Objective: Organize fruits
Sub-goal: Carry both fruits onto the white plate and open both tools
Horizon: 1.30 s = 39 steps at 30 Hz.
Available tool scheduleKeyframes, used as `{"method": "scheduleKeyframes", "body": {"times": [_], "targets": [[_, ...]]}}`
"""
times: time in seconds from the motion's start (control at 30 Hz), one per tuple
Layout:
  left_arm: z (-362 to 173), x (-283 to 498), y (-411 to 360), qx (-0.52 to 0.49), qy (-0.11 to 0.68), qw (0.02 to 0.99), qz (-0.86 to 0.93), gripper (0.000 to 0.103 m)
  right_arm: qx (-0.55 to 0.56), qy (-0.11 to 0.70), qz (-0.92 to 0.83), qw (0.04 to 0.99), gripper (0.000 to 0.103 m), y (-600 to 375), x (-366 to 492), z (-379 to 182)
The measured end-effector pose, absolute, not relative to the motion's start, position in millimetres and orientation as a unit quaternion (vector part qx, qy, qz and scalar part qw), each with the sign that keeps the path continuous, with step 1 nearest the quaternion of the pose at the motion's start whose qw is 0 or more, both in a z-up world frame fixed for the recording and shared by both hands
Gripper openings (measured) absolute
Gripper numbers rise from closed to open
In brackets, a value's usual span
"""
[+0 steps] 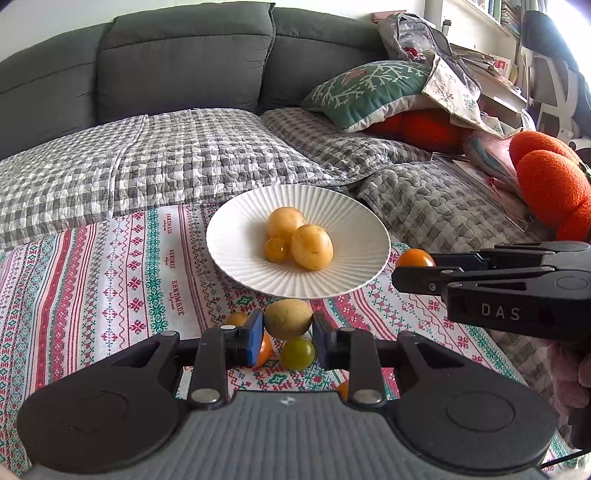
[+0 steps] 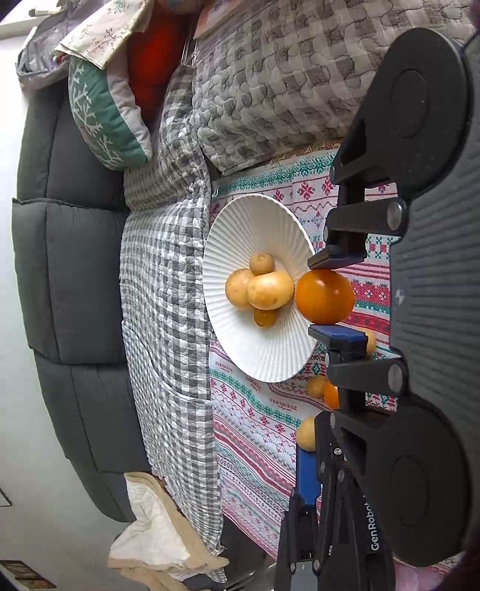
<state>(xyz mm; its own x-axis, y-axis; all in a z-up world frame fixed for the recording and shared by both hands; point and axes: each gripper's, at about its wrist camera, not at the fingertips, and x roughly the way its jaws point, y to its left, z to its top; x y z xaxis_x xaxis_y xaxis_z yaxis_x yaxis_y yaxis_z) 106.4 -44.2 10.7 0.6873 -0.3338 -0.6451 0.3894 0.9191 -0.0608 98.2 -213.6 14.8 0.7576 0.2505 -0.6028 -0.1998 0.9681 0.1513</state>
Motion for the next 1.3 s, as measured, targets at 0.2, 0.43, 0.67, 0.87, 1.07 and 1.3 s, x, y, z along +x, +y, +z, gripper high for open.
{"method": "scheduleKeyframes", "body": {"times": [0.2, 0.43, 0.67, 0.87, 1.07, 1.3], "targets": [[4, 125, -53, 0.019, 0.345, 0.921, -0.182, 0.022, 0.069, 0.324, 0.102, 0.938, 0.029, -221, 113, 16], [-5, 147, -68, 0.006, 0.350, 0.921, -0.171, 0.022, 0.097, 0.334, 0.084, 0.934, 0.029, -226, 133, 7], [-19, 164, -75, 0.040, 0.347, 0.921, -0.171, 0.022, 0.100, 0.346, 0.078, 0.930, 0.029, -226, 147, -3], [-26, 174, -80, 0.045, 0.349, 0.920, -0.175, 0.022, 0.124, 0.354, 0.065, 0.925, 0.029, -231, 159, -13], [-30, 175, -87, 0.053, 0.348, 0.918, -0.183, 0.022, 0.133, 0.355, 0.062, 0.923, 0.029, -231, 162, -16], [-29, 176, -86, 0.046, 0.352, 0.917, -0.185, 0.024, 0.133, 0.354, 0.065, 0.923, 0.032, -231, 163, -16]]}}
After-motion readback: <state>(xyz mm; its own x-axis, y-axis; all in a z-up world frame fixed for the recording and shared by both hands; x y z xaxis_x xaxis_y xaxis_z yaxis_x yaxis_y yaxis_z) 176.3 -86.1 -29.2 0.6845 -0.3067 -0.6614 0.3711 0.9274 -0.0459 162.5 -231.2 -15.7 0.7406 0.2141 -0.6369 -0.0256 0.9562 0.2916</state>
